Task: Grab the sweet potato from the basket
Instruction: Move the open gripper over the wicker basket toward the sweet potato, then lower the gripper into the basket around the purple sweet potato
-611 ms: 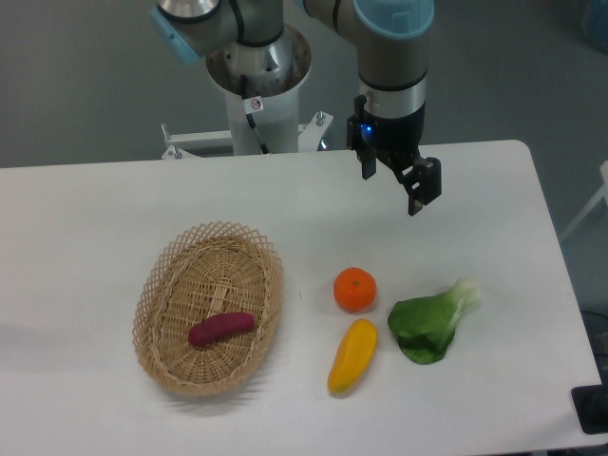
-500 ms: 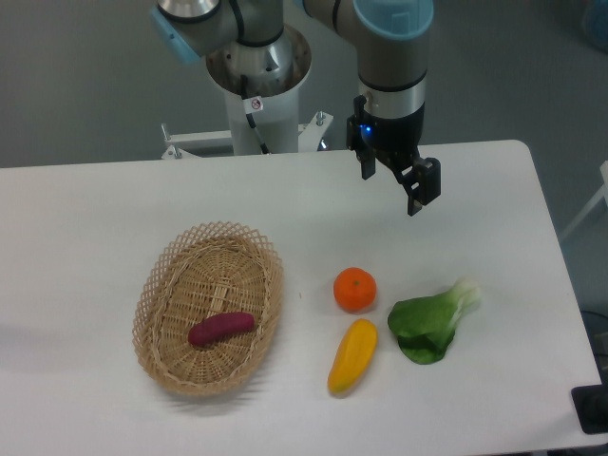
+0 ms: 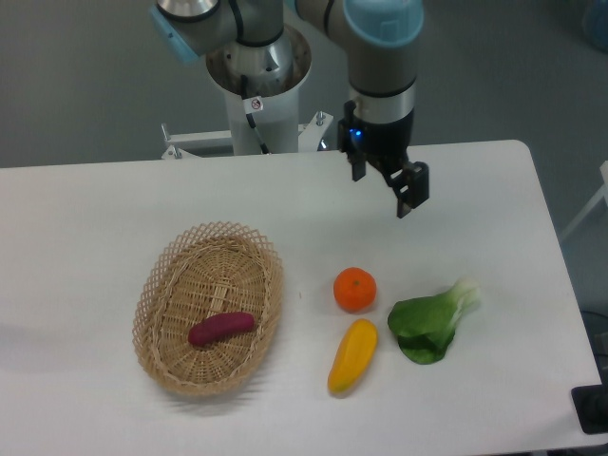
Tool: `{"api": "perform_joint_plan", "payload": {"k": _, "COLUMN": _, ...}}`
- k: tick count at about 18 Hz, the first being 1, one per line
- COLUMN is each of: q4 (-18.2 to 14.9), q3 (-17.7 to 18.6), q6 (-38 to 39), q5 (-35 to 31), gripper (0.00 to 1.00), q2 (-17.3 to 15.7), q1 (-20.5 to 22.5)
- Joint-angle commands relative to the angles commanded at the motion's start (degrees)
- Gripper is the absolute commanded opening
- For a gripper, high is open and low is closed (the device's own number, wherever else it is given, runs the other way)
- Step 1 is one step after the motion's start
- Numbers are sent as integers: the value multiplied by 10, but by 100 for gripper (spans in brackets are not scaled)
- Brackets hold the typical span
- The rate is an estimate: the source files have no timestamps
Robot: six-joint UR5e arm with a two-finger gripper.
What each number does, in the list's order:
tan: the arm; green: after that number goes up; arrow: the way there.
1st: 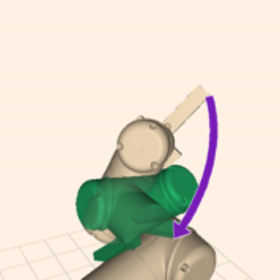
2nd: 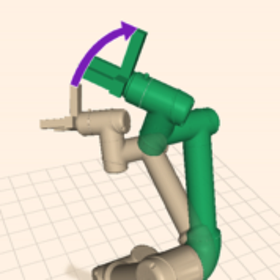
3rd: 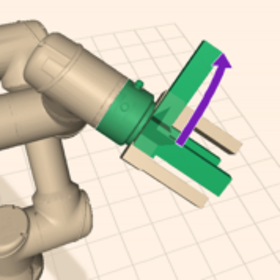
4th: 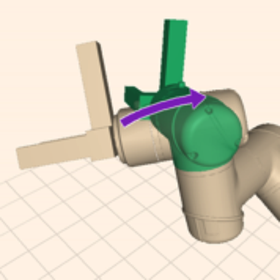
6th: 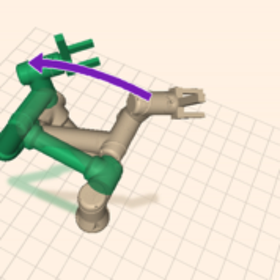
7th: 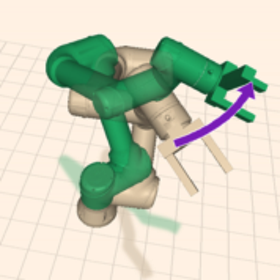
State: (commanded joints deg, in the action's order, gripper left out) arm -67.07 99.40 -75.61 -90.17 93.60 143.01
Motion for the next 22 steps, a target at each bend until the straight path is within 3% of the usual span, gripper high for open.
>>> {"api": "perform_joint_plan", "payload": {"k": 2, "q4": 18, "q3": 3, "q6": 71, "q5": 3, "gripper": 100, "q2": 6, "q1": -22}}
{"api": "perform_joint_plan", "payload": {"k": 5, "q4": 95, "q3": 2, "q6": 200, "q5": 4, "gripper": 100, "q2": 29, "q1": -71}}
{"api": "perform_joint_plan", "payload": {"k": 7, "q4": 125, "q3": 2, "q6": 250, "q5": 5, "gripper": 100, "q2": 46, "q1": -93}}
{"api": "perform_joint_plan", "payload": {"k": 12, "q4": 152, "q3": 5, "q6": 251, "q5": 6, "gripper": 100, "q2": 82, "q1": -130}}
{"api": "perform_joint_plan", "payload": {"k": 17, "q4": 165, "q3": 5, "q6": 250, "q5": 11, "gripper": 100, "q2": 141, "q1": -169}}
{"api": "perform_joint_plan", "payload": {"k": 22, "q4": 186, "q3": 5, "q6": 239, "q5": 65, "gripper": 100, "q2": 183, "q1": -171}}
